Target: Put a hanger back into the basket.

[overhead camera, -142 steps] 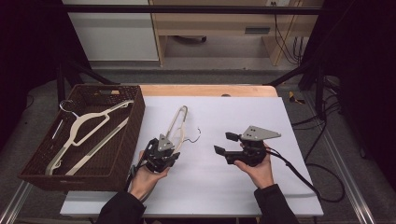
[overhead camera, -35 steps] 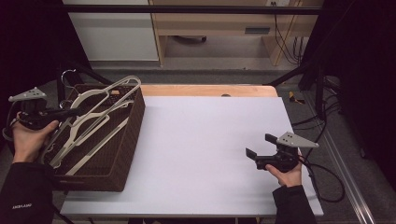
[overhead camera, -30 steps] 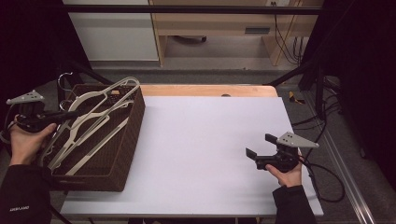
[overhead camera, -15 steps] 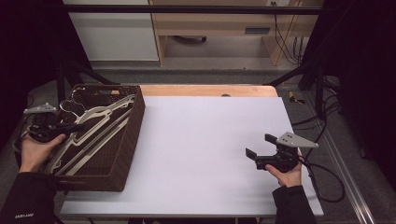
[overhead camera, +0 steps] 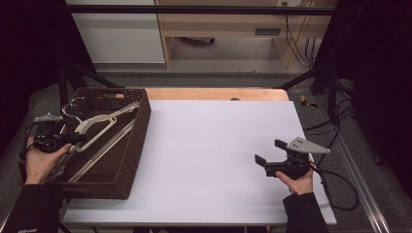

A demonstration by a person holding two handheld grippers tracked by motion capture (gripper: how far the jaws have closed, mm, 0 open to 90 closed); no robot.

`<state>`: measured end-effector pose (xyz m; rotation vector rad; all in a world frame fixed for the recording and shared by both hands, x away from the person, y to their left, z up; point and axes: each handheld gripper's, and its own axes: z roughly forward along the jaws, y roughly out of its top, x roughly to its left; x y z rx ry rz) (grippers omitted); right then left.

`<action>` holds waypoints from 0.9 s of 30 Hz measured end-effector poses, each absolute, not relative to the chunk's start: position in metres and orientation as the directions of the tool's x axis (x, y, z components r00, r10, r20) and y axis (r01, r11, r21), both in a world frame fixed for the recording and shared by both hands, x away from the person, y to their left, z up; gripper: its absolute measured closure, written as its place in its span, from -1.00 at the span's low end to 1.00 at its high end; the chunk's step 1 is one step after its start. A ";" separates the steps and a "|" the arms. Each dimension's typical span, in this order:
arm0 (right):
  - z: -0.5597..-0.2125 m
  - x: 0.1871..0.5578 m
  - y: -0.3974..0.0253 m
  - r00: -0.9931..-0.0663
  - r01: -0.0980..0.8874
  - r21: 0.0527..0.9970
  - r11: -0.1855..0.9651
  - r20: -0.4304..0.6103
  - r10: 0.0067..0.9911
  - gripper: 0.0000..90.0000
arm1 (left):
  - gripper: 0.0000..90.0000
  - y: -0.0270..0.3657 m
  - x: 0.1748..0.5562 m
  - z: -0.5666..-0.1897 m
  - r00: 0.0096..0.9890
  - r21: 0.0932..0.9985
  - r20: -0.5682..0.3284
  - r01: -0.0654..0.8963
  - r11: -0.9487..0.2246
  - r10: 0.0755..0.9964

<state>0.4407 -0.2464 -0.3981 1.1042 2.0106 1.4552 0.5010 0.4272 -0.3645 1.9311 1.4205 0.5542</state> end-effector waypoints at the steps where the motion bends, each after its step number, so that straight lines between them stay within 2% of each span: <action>1: -0.398 0.441 -0.246 -0.596 0.355 0.925 0.135 0.113 0.795 -0.92 | 0.46 0.427 0.498 -0.362 0.300 0.735 -0.037 0.655 -0.178 0.953; 2: -0.398 0.441 -0.246 -0.596 0.355 0.925 0.136 0.112 0.795 -0.92 | 0.36 0.427 0.495 -0.360 0.284 0.750 -0.039 0.641 -0.159 0.958; 6: -0.399 0.441 -0.245 -0.599 0.355 0.924 0.142 0.108 0.794 -0.92 | 0.26 0.426 0.479 -0.350 0.272 0.802 -0.045 0.583 -0.127 0.961; 11: -0.399 0.441 -0.245 -0.600 0.353 0.925 0.140 0.109 0.792 -0.92 | 0.11 0.411 0.461 -0.342 0.347 0.861 -0.068 0.495 -0.121 0.935; 16: -0.398 0.439 -0.247 -0.606 0.348 0.927 0.138 0.110 0.788 -0.93 | -0.20 0.383 0.446 -0.338 0.449 0.905 -0.097 0.412 -0.109 0.888; 20: -0.397 0.438 -0.248 -0.610 0.341 0.931 0.134 0.110 0.785 -0.95 | -0.47 0.358 0.440 -0.341 0.508 0.918 -0.106 0.380 -0.112 0.855; 27: -0.395 0.436 -0.251 -0.627 0.331 0.932 0.149 0.099 0.773 -0.96 | -0.80 0.318 0.432 -0.358 0.567 0.927 -0.097 0.351 -0.134 0.818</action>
